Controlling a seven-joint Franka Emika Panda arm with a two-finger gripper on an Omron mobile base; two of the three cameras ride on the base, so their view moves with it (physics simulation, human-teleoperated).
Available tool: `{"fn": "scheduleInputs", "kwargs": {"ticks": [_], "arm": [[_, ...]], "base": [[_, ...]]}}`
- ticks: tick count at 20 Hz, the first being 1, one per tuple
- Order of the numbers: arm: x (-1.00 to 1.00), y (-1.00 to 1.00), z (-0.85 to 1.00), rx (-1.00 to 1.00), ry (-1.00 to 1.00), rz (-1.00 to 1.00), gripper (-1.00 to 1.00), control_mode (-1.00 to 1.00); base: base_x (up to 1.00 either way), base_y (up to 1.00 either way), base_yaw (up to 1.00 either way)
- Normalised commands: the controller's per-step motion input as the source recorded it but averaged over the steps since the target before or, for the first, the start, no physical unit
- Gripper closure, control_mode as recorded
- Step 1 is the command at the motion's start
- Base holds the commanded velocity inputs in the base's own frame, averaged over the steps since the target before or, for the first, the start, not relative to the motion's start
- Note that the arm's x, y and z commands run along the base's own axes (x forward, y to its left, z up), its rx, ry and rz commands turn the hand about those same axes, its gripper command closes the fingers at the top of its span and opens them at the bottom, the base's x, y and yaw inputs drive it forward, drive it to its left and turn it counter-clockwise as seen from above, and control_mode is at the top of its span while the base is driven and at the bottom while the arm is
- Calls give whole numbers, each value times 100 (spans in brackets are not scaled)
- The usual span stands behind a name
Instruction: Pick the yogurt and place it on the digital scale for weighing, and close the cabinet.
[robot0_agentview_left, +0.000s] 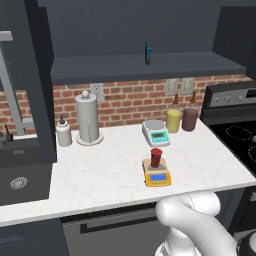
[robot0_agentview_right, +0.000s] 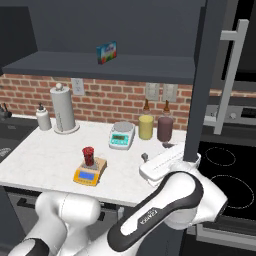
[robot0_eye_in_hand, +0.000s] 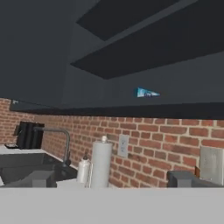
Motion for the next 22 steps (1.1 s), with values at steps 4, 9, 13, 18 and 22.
{"fn": "scheduleInputs", "kwargs": {"ticks": [4,9,13,18,22], "arm": [[4,-52,5,11,-13,0,-100,-100],[0,-58,10,12,-19,0,-100,-100],[0,-44,-4,9,-13,1,-100,-100],[0,-33,-21,9,-10,6,-100,-100],[0,-37,0,9,-9,3,-100,-100]], "base": [[0,0,0],[0,0,0],[0,0,0],[0,0,0],[0,0,0]]}}
